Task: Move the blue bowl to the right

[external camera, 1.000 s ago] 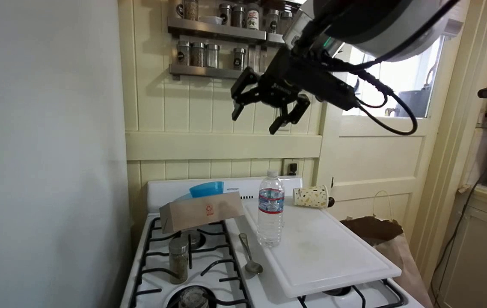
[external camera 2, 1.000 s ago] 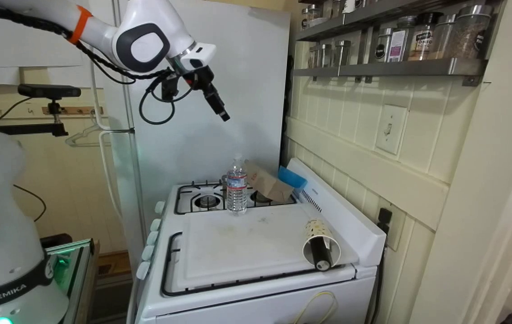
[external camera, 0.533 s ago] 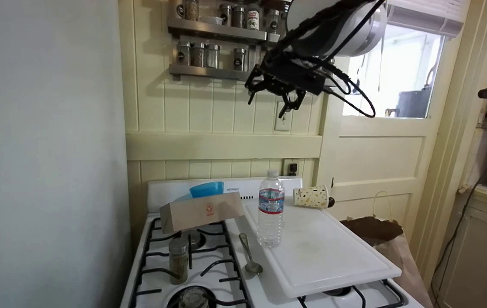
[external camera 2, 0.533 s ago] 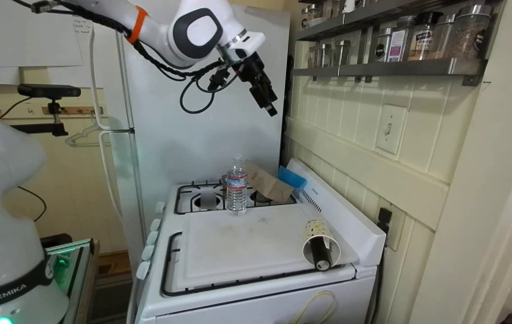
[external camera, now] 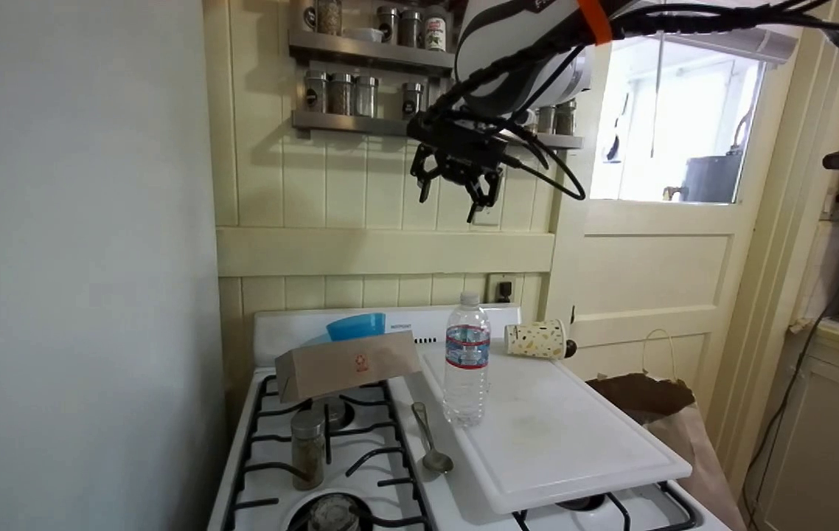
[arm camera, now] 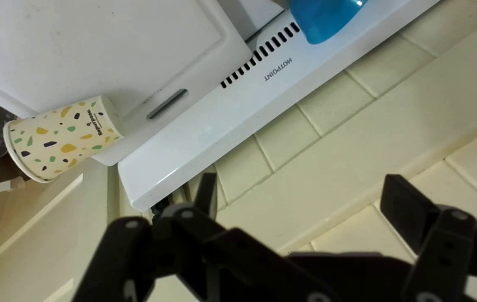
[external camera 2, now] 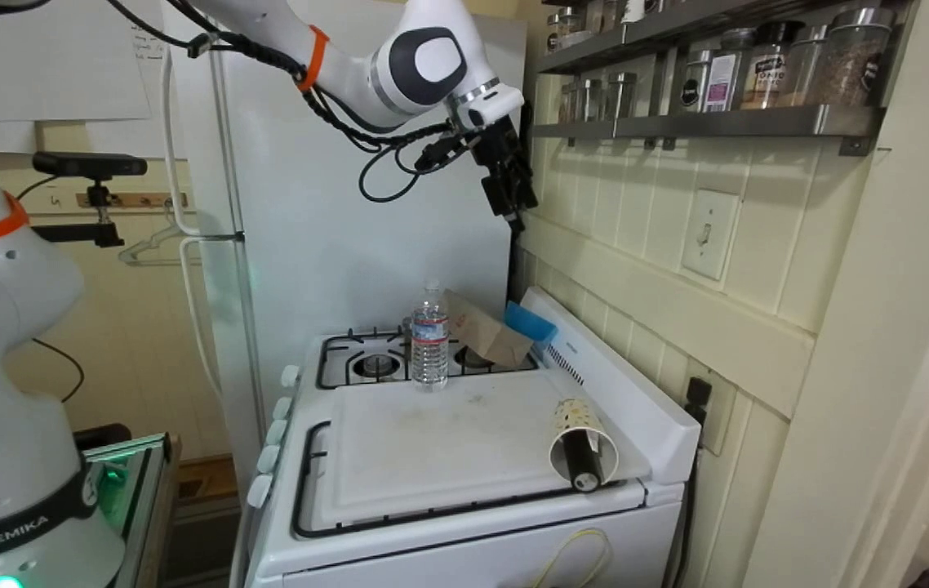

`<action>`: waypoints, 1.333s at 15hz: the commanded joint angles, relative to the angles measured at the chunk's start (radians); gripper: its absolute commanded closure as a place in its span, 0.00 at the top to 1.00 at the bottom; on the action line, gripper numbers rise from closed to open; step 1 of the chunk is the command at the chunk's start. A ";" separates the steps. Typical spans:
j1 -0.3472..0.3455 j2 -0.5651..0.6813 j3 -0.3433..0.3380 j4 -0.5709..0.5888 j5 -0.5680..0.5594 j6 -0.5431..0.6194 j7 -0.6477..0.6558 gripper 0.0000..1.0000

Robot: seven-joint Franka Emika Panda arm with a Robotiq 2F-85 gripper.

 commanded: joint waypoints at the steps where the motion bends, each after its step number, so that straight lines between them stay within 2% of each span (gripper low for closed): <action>1: 0.128 0.003 -0.128 0.003 -0.002 -0.002 0.002 1.00; 3: 0.129 0.003 -0.128 0.007 -0.003 -0.003 0.005 1.00; 4: 0.144 0.029 -0.140 0.042 -0.030 -0.052 0.064 1.00; 9: 0.325 0.273 -0.222 0.341 -0.085 -0.415 0.234 1.00; 14: 0.467 0.511 -0.352 0.611 -0.118 -0.493 0.421 1.00; 15: 0.455 0.406 -0.345 0.468 -0.076 -0.431 0.345 1.00; 17: 0.477 0.478 -0.374 0.547 -0.082 -0.444 0.375 1.00; 20: 0.481 0.519 -0.378 0.595 -0.073 -0.451 0.359 1.00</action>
